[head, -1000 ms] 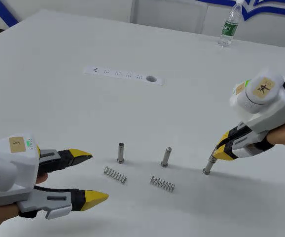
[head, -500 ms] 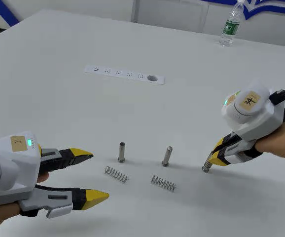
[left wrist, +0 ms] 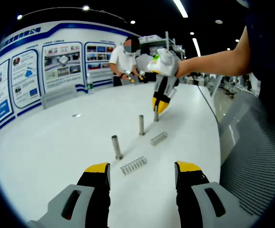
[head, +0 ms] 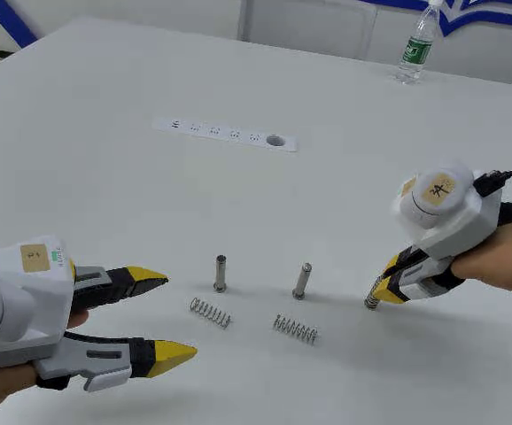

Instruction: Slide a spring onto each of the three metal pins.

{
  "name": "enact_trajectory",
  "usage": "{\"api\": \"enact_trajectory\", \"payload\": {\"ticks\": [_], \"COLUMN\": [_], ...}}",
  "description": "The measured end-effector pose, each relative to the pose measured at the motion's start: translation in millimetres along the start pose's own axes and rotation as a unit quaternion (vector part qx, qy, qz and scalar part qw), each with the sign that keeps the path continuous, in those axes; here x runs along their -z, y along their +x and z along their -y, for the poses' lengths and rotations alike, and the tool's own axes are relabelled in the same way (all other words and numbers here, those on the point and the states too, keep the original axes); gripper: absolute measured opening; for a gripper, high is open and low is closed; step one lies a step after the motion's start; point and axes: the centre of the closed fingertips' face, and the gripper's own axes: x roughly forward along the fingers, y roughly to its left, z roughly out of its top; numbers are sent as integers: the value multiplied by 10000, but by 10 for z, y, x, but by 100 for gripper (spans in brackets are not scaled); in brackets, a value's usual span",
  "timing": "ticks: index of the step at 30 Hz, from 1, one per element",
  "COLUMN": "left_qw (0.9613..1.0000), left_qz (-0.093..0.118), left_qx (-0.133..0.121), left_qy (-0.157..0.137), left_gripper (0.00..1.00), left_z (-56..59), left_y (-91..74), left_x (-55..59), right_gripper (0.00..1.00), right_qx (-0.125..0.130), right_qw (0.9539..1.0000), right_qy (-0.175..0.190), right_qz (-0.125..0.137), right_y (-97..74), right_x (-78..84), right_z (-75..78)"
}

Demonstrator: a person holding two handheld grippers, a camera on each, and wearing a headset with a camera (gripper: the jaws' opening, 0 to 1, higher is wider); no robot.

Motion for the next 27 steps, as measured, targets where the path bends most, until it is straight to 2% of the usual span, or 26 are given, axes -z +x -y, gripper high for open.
{"api": "enact_trajectory", "payload": {"ticks": [9,15,21,27], "left_qw": [10000,10000,9999,9999], "left_qz": [23,34,27,29], "left_qx": [8,37,56,73], "left_qy": [13,51,80,111], "left_gripper": [56,56,56,56], "left_z": [2,22,36,49], "left_y": [4,21,25,30], "left_x": [-11,-32,-39,-56], "right_gripper": [17,18,18,18], "right_qx": [73,108,34,-155], "right_qw": [9998,9996,9995,9992], "right_qy": [145,231,282,240], "right_qz": [78,98,157,279], "right_y": [-72,-138,-180,-161], "right_x": [89,168,181,71], "right_z": [-5,-94,-254,-499]}}
